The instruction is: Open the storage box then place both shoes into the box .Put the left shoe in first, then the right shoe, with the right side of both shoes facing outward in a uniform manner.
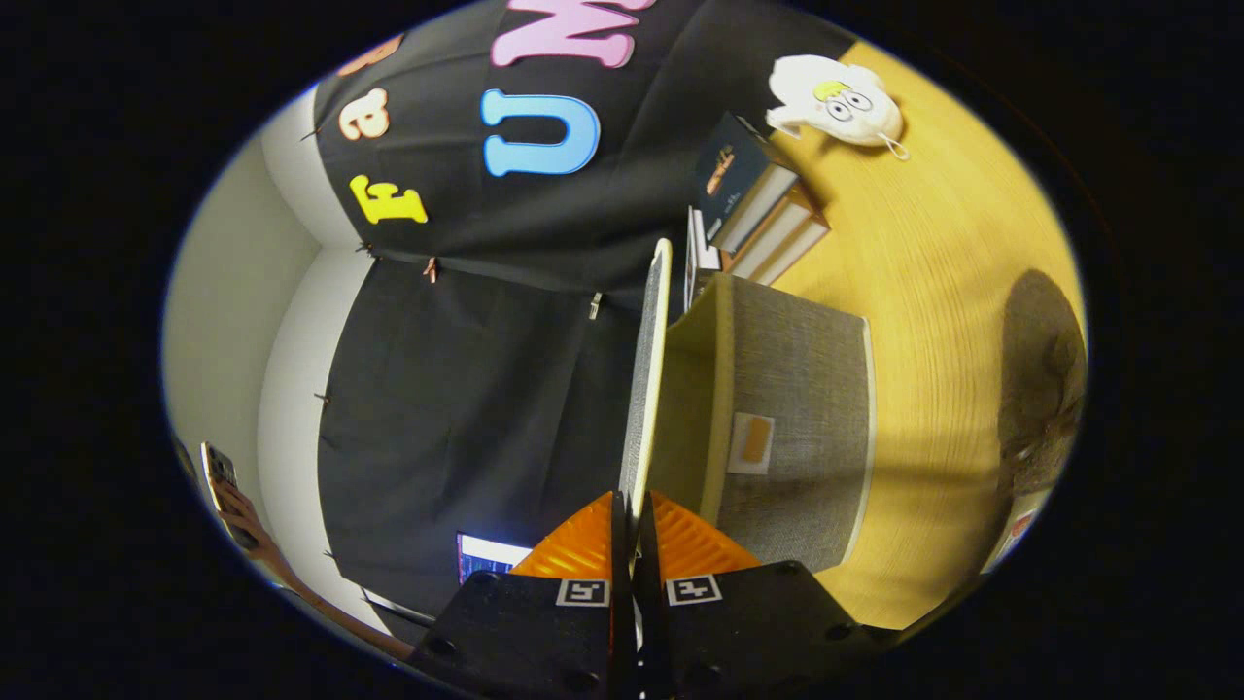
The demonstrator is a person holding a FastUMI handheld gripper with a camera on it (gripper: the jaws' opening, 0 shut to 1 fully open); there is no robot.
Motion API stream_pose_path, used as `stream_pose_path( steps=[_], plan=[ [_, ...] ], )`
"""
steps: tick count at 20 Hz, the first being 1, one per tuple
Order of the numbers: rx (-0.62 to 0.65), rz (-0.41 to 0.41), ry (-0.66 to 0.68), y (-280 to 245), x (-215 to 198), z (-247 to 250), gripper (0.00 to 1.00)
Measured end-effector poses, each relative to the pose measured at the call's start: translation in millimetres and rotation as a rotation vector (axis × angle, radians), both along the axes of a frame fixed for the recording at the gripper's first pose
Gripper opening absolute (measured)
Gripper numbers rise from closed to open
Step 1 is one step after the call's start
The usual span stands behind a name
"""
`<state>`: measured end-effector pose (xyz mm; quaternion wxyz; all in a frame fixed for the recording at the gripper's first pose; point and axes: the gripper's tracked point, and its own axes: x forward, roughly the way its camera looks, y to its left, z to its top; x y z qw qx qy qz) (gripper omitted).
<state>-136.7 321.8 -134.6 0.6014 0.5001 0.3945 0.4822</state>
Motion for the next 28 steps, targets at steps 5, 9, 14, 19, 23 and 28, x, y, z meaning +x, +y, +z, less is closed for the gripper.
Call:
stream_pose_path(
  steps=[5,9,14,19,23,28],
  plan=[
    [-0.078,-0.011,-0.216,27.7,-6.6,56.8,0.11],
    [-0.12,-0.013,-0.342,68.6,-6.1,102.0,0.12],
    [-0.156,0.015,-0.423,128.8,-21.8,130.2,0.13],
    [-0.17,0.056,-0.465,188.8,-38.7,140.4,0.2],
    [-0.192,0.092,-0.487,221.3,-50.0,141.2,0.25],
    [-0.223,0.117,-0.5,236.0,-56.3,135.7,0.81]
  ],
)
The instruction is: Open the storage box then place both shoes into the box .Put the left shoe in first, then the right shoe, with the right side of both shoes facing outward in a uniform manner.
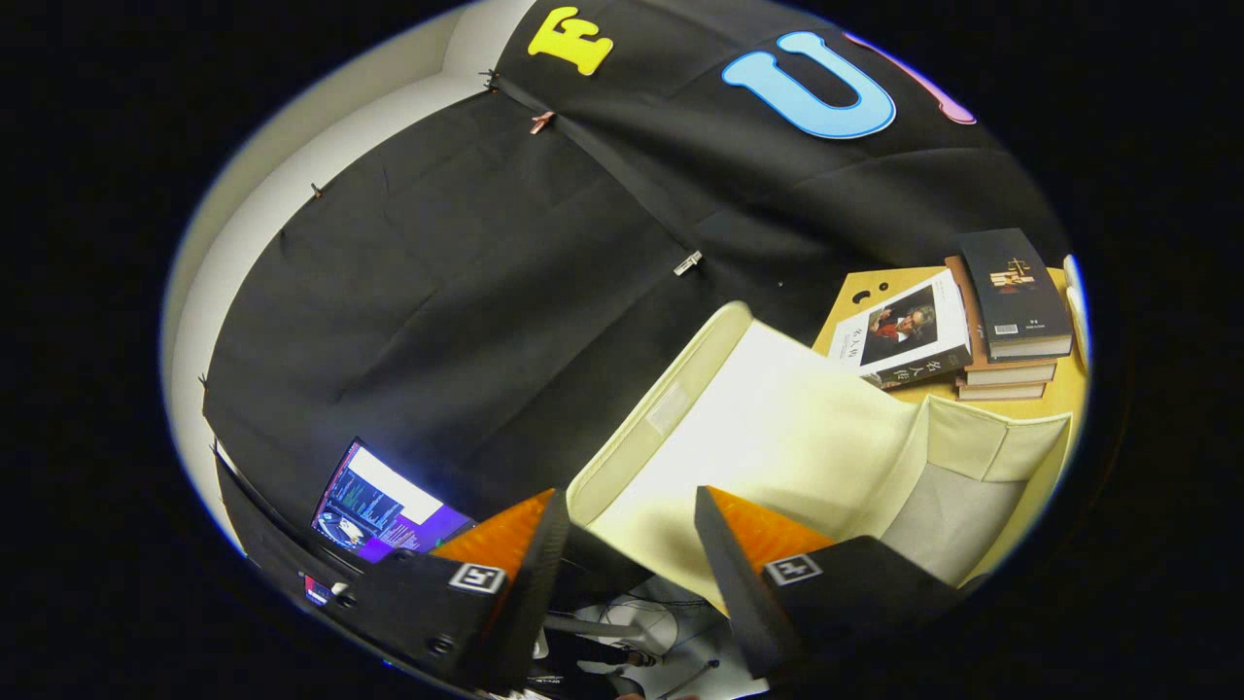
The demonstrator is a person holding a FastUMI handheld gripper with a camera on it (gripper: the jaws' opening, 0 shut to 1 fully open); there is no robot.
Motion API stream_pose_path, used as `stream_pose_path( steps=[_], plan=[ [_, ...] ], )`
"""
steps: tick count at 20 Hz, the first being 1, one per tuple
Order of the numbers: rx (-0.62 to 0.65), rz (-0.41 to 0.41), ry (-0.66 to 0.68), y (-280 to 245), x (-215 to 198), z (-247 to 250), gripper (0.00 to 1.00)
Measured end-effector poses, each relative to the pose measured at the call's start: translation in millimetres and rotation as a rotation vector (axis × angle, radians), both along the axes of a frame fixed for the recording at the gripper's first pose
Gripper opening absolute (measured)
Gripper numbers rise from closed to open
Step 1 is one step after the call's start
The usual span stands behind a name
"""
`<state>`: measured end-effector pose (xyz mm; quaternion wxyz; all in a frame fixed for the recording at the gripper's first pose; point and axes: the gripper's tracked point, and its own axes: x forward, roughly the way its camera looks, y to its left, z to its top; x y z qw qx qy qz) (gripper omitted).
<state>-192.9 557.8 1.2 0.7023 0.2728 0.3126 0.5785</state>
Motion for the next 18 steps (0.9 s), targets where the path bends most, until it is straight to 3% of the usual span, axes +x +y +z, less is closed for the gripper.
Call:
stream_pose_path(
  steps=[2,9,18],
  plan=[
    [-0.012,-0.008,-0.008,-2.0,2.8,-2.9,0.97],
    [-0.051,-0.132,-0.073,-37.9,34.2,-5.6,0.97],
    [-0.202,-0.346,-0.261,-163.8,84.7,-19.6,0.97]
  ],
)
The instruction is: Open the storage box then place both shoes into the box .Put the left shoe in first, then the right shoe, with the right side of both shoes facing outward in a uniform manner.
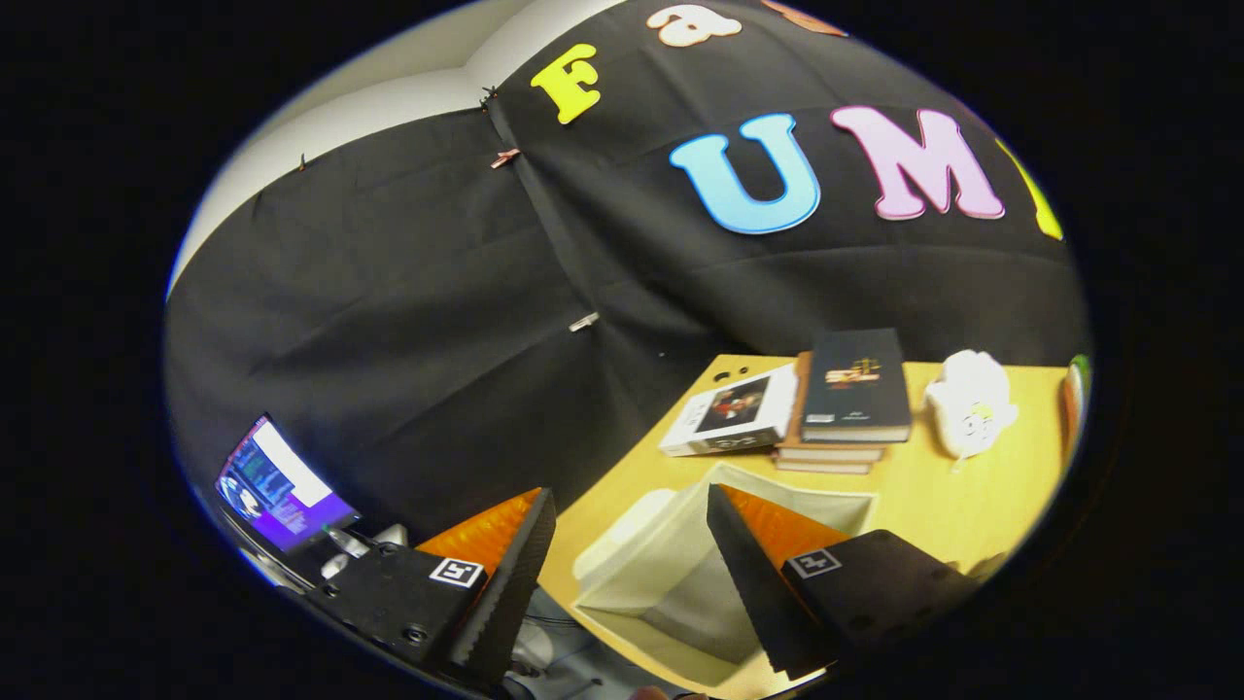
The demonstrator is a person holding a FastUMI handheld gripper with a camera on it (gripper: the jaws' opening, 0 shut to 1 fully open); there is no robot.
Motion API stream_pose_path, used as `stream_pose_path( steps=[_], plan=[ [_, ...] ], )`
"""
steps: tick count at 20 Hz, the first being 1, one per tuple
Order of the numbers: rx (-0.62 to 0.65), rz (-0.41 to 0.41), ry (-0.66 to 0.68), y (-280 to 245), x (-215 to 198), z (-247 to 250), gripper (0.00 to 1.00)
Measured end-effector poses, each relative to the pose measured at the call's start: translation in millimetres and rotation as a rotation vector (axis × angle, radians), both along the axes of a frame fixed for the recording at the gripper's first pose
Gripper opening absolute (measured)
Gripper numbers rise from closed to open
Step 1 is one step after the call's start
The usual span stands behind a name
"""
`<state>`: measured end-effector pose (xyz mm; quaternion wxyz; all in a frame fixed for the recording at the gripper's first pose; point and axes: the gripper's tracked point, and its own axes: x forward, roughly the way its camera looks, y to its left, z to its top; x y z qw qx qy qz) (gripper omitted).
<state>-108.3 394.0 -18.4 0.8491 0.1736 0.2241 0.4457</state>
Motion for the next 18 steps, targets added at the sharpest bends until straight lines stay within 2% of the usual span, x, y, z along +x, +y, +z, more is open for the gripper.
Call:
stream_pose_path(
  steps=[5,8,11,14,18],
  plan=[
    [-0.17,-0.122,-0.066,-86.4,18.7,-30.7,0.97],
    [-0.303,-0.213,-0.024,-143.2,22.7,-74.6,0.97],
    [-0.403,-0.27,0.047,-185.3,17.8,-124.1,0.97],
    [-0.481,-0.301,0.157,-211.4,1.4,-179.6,0.93],
    [-0.571,-0.291,0.273,-237.3,-19.3,-243.1,0.87]
  ],
)
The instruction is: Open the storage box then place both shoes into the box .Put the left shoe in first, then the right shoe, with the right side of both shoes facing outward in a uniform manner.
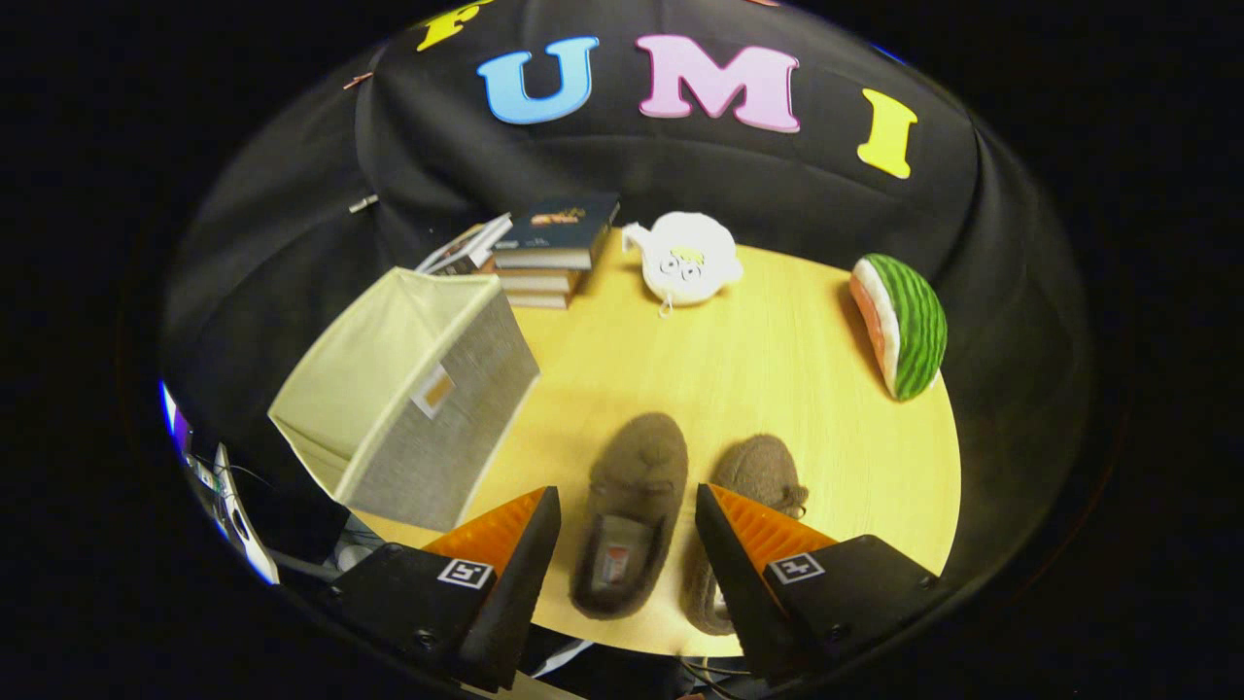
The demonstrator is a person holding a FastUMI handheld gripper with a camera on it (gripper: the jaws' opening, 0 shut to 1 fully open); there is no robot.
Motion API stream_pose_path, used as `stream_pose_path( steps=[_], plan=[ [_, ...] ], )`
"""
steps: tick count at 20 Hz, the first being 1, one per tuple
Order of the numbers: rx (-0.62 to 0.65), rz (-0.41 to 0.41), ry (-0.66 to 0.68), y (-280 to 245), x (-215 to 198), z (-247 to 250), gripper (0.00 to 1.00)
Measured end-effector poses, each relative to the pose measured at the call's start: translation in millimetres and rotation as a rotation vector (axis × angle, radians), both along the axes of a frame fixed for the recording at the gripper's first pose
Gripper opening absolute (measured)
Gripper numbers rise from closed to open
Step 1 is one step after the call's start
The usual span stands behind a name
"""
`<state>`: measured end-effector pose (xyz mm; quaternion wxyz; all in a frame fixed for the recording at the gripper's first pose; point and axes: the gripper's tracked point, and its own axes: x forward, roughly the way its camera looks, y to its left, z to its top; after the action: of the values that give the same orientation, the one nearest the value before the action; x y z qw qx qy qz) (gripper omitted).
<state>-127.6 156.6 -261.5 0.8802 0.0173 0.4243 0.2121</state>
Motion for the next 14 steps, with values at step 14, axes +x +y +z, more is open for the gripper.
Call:
stream_pose_path(
  steps=[14],
  plan=[
    [-0.051,-0.109,0.126,13.6,27.1,-107.0,0.49]
  ],
)
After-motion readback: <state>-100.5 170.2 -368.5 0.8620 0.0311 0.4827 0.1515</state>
